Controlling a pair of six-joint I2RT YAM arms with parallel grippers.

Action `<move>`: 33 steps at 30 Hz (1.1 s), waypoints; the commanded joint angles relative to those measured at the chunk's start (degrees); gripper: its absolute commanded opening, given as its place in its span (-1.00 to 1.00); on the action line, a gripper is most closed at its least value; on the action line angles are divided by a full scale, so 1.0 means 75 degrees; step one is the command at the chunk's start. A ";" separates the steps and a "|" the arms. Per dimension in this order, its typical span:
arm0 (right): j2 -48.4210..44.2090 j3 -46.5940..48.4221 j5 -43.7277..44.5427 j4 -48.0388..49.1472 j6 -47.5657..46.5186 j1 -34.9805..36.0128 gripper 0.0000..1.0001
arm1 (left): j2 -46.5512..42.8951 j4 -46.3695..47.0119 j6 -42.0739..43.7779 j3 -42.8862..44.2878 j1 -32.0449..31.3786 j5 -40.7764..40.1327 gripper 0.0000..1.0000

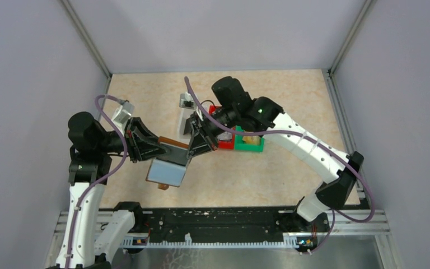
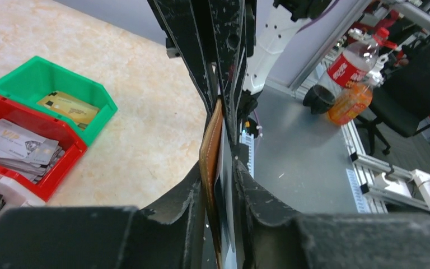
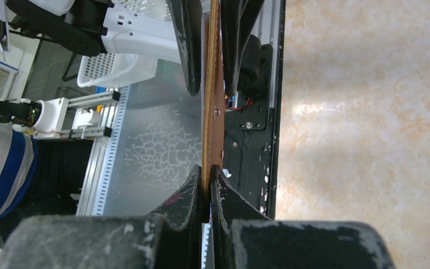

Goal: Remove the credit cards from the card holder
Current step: Remove the credit card from the card holder.

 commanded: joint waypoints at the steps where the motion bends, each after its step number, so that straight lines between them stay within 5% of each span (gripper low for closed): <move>1: 0.0358 0.0876 -0.0175 -0.0327 -0.0296 0.0170 -1.00 | -0.0079 0.0037 0.0015 -0.0105 0.0017 0.0361 -0.54; 5: 0.0579 0.1081 -0.0019 -0.0081 -0.0208 0.0171 -0.98 | -0.0048 0.0037 -0.0065 -0.0057 0.0018 0.0267 -0.92; 8: 0.0238 0.0475 0.0777 0.0929 0.0398 0.0073 -0.51 | 0.0009 0.0074 -0.0162 0.0044 0.0018 0.0051 -1.00; 11: -0.0677 -0.1294 0.1090 0.3537 0.2155 -0.0448 -0.15 | 0.0043 0.0441 -0.0624 0.0096 0.0018 -0.0138 -1.00; 16: -0.2432 -0.5042 0.2006 0.9628 0.4892 -0.0712 0.35 | -0.0081 0.1863 -0.2213 -0.0097 0.0018 -0.1067 -1.00; 21: -0.2521 -0.6673 0.2653 1.3118 0.6474 -0.0611 0.39 | -0.0145 0.3129 -0.3448 -0.0368 0.0018 -0.1725 -1.00; 28: -0.1891 -0.6768 0.3091 1.4407 0.6584 -0.0080 0.39 | -0.0189 0.3455 -0.3991 -0.0501 0.0017 -0.1987 -1.00; 33: -0.1304 -0.6661 0.3334 1.5006 0.6921 0.0200 0.13 | -0.0210 0.3822 -0.4449 -0.0574 0.0018 -0.2065 -1.00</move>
